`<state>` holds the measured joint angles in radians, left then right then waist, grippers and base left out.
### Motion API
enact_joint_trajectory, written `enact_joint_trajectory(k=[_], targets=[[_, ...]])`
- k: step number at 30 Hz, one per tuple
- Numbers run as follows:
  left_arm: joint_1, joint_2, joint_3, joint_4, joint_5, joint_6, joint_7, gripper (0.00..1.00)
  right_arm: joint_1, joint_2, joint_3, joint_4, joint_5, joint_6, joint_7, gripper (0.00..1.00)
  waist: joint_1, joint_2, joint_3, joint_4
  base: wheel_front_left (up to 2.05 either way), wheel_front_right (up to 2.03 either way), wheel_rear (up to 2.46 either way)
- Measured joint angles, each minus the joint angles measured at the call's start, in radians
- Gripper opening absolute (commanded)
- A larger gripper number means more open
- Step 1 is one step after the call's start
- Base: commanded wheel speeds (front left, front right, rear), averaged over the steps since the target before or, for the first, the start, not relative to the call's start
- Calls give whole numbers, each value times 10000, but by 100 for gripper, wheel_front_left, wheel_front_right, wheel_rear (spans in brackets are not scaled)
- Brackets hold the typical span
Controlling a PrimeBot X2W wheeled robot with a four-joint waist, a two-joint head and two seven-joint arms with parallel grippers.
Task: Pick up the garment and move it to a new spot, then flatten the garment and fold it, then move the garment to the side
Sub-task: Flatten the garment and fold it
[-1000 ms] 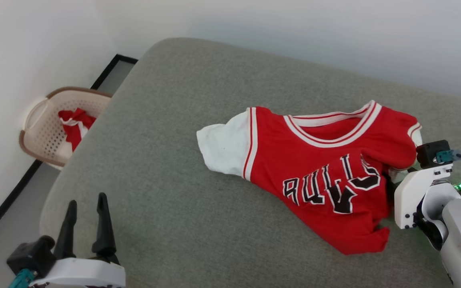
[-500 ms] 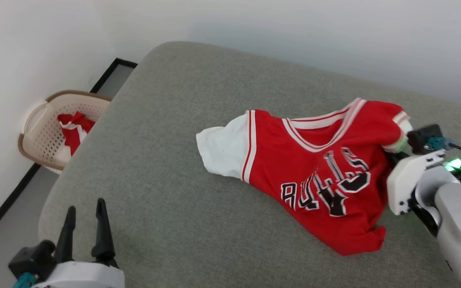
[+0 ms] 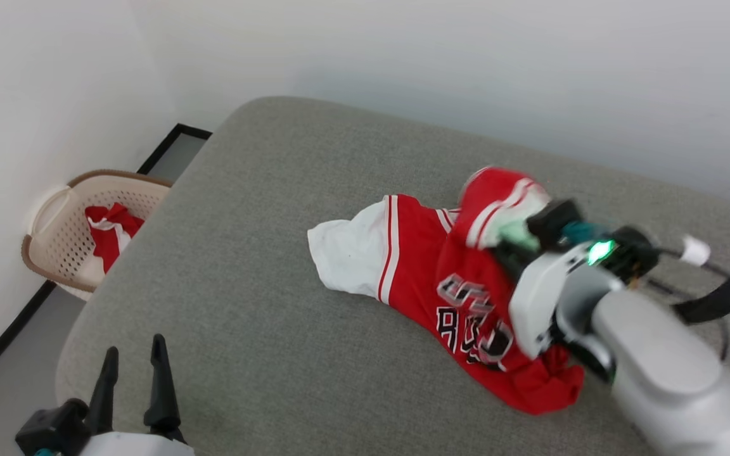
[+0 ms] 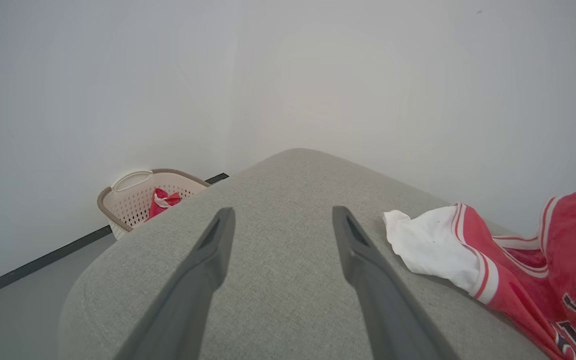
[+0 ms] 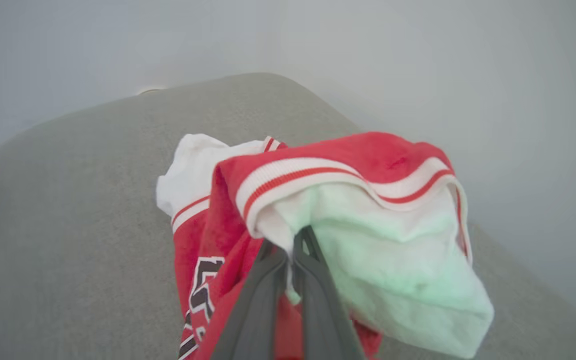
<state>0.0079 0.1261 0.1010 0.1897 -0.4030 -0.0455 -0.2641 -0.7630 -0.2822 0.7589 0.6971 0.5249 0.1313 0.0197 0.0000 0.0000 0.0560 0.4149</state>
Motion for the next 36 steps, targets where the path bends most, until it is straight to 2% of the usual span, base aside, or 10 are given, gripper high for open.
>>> enact_joint_trajectory(k=[7,15,16,17,18,19,27,36], targets=[[133,-15,50,13,33,-27,0,100,790,36,895,-1012,550,0,938,0,0,0,-148,17,0,0,0],[129,-82,-6,161,96,-10,0,100,1436,-44,1661,-1177,915,0,1499,1,0,0,-159,17,0,0,0],[127,-84,-10,173,102,2,0,100,1437,-46,1672,-1158,932,0,1528,34,1,0,-158,6,0,0,0],[126,-86,-10,188,104,4,0,100,1440,-54,1689,-1147,943,0,1528,47,0,0,-160,-3,0,0,0],[126,-90,-2,196,105,15,0,100,1440,-63,1709,-1152,974,0,1544,88,0,0,-164,-19,0,0,0],[126,-94,10,201,105,15,0,100,1440,-73,1710,-1172,1028,0,1567,100,0,0,-171,-42,0,0,0],[278,19,140,155,240,113,0,100,1410,-359,1484,-1868,1471,0,1605,100,0,0,-314,-356,0,0,0],[603,224,224,12,301,150,2,100,1830,-882,370,-2989,1505,0,1413,100,0,0,-623,-642,0,0,0]])
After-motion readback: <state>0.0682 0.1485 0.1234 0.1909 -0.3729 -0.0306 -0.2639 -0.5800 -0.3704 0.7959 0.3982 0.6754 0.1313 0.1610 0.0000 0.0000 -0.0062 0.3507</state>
